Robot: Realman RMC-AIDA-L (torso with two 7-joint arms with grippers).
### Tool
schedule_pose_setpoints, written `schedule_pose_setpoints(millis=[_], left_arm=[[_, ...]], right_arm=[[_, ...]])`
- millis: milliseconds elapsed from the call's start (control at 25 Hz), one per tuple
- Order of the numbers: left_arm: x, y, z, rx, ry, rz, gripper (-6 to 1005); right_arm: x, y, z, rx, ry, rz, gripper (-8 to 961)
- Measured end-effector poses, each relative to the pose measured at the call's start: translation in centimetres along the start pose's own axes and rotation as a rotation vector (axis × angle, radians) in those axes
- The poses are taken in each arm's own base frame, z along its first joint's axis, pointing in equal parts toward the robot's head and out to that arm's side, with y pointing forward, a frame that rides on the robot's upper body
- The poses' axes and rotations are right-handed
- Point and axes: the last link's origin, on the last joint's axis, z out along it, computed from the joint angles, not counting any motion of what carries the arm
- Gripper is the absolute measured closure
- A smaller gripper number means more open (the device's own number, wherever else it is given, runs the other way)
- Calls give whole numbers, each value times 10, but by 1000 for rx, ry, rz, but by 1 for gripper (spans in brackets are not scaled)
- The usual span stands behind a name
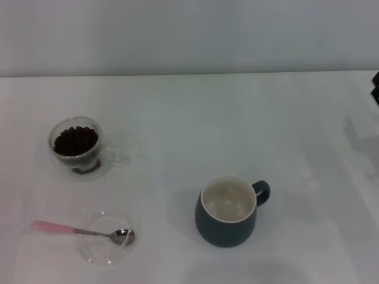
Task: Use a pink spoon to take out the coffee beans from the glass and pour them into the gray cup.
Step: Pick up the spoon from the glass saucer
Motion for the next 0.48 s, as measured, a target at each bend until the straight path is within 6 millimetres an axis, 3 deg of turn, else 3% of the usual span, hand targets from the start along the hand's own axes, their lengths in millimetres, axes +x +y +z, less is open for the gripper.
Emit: schedule_pose_setpoints(millis=[280, 480], left_arm=[[2, -28, -53, 27, -54, -345, 113], [-6, -14, -58, -54, -131, -433, 115]], right_arm=[[-9, -10, 10, 53, -40, -3, 227], [-11, -7, 20, 48, -38, -4, 227]])
